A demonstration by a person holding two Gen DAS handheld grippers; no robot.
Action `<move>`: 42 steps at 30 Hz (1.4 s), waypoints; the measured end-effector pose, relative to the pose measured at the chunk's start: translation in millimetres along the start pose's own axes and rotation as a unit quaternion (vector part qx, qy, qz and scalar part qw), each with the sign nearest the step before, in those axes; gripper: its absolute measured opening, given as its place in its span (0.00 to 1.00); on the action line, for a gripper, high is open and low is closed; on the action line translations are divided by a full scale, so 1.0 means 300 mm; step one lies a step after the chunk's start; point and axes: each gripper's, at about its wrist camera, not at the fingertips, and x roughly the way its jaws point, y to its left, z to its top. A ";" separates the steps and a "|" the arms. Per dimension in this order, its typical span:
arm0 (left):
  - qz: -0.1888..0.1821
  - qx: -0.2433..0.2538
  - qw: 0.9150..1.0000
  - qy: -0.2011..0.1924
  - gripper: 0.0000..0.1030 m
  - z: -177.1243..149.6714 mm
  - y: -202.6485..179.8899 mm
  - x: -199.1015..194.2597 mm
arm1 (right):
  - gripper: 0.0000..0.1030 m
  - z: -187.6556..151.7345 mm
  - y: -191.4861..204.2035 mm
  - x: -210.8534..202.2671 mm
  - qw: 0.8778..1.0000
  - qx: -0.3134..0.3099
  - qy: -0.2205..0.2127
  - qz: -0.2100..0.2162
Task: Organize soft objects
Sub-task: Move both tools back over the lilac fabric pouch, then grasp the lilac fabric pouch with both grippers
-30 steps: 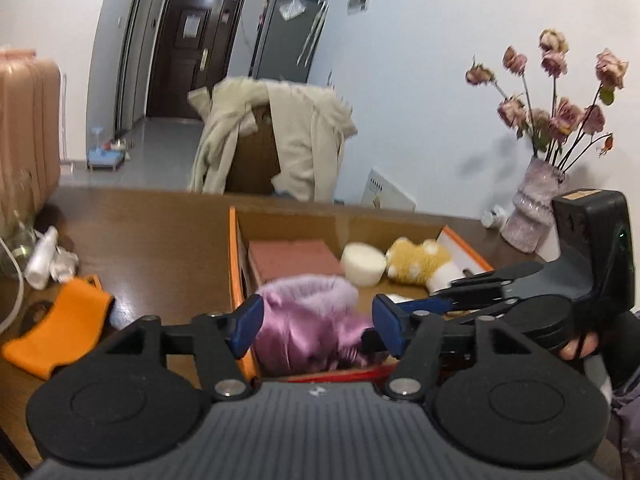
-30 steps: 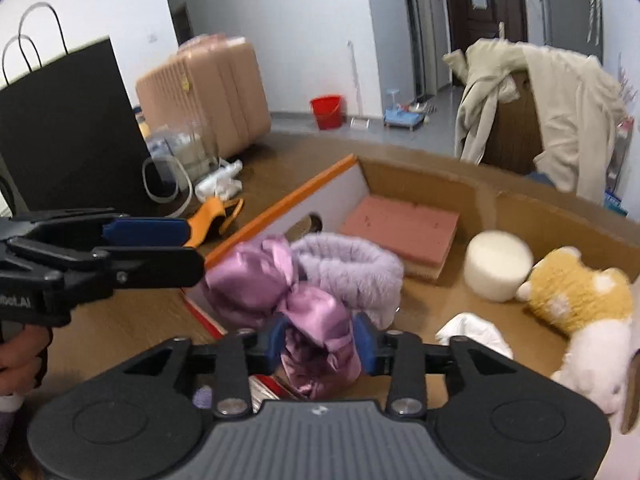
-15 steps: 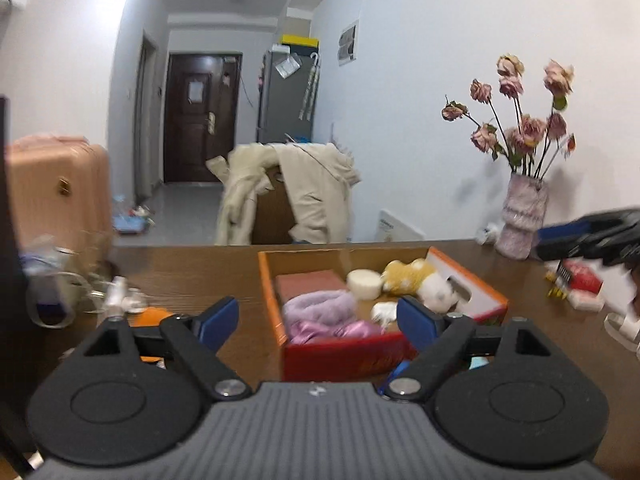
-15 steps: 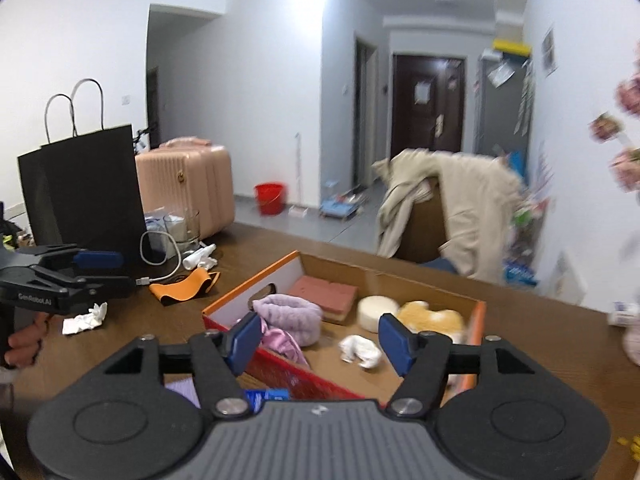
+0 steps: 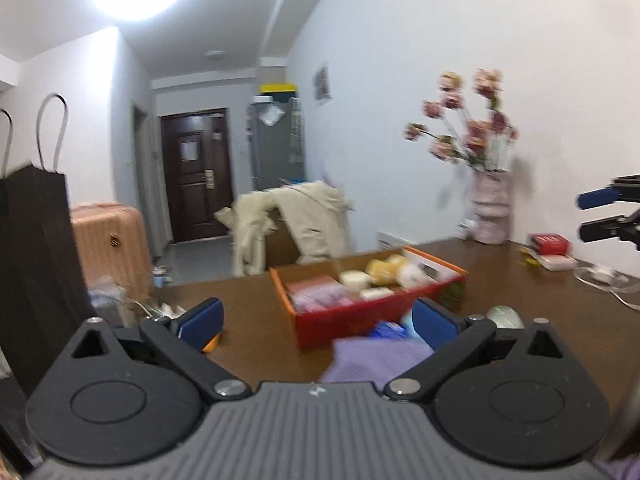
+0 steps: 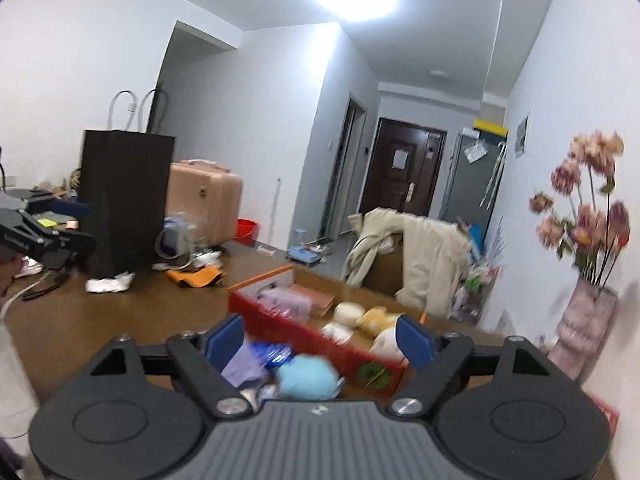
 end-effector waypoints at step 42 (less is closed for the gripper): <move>-0.068 -0.192 0.960 0.191 0.99 -0.215 0.114 0.768 | 0.67 -0.257 0.133 0.776 0.969 0.195 0.139 0.057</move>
